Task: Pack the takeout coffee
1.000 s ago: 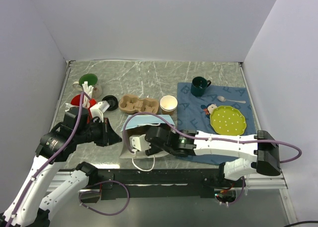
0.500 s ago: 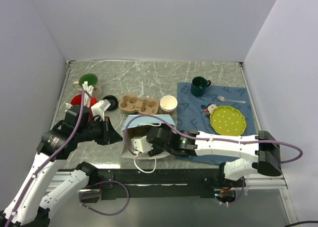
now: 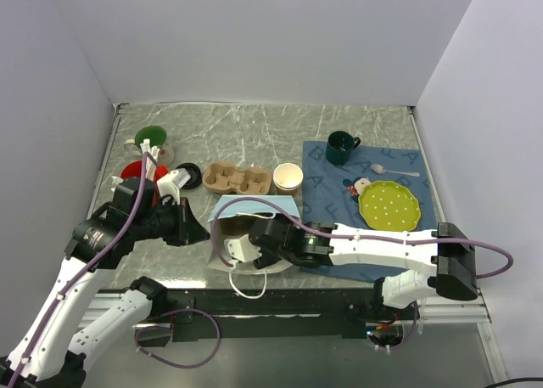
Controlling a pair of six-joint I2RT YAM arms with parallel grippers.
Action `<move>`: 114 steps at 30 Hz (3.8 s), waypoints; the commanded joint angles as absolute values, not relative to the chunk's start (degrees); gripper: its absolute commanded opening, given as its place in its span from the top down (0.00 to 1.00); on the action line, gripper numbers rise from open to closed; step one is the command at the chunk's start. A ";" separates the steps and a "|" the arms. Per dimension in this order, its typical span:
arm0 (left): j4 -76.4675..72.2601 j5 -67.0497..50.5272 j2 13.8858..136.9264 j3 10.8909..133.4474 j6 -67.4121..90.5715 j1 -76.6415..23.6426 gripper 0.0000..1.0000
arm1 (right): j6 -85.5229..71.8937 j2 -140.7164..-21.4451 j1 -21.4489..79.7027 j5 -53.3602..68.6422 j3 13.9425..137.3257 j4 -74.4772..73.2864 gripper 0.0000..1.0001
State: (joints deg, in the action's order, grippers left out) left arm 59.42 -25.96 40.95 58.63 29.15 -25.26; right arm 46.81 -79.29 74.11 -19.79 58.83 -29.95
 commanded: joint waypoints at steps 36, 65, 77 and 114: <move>67.68 -16.79 40.52 66.45 26.54 -25.22 0.99 | 45.71 -85.87 76.03 -25.40 67.94 -32.08 0.59; 66.10 -20.74 40.25 65.92 27.42 -25.31 0.99 | 43.77 -86.83 75.85 -27.77 66.54 -28.48 0.60; 65.22 -24.17 40.08 64.42 29.00 -25.22 0.99 | 46.84 -85.17 73.57 -24.61 62.58 -20.66 0.60; 65.48 -25.75 38.41 63.19 32.34 -25.22 0.99 | 43.51 -89.65 71.28 -18.28 63.28 -20.48 0.31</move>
